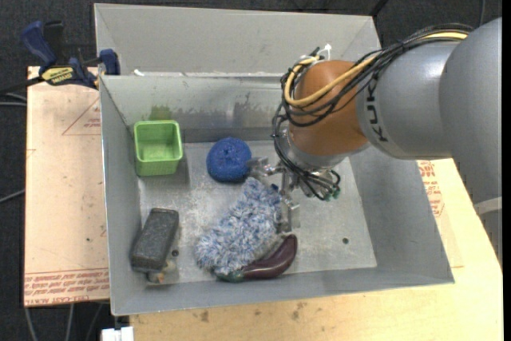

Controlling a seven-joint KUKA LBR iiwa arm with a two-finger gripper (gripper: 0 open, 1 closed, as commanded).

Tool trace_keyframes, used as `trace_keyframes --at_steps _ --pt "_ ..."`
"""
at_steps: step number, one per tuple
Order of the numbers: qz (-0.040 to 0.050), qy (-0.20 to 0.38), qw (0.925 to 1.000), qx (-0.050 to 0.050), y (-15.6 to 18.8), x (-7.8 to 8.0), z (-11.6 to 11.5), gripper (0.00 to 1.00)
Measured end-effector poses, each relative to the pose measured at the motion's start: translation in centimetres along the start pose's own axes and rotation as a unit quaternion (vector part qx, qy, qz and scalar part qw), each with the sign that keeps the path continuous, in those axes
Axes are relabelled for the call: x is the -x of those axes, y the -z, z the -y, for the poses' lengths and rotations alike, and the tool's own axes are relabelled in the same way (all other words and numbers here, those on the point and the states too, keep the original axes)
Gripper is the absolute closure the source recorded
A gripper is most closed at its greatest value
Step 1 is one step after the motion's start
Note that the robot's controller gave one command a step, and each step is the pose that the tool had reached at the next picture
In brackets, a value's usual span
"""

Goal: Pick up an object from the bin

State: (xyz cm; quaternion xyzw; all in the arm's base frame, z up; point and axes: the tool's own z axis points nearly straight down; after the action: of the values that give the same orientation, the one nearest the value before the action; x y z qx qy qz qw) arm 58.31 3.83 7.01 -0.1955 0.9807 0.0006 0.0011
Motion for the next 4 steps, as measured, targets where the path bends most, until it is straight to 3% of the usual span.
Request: trace_keyframes --at_steps 1,2,3,4 --pt "0.0002 0.0 1.0 0.0 0.0 0.0 0.0 1.0" --pt "0.0002 0.0 1.0 0.0 0.0 0.0 0.0 1.0" --pt "0.0008 0.012 0.9999 0.0 11.2 4.3 -1.2 1.0" --pt "0.0007 0.011 0.9999 0.0 11.2 4.3 -1.2 1.0"
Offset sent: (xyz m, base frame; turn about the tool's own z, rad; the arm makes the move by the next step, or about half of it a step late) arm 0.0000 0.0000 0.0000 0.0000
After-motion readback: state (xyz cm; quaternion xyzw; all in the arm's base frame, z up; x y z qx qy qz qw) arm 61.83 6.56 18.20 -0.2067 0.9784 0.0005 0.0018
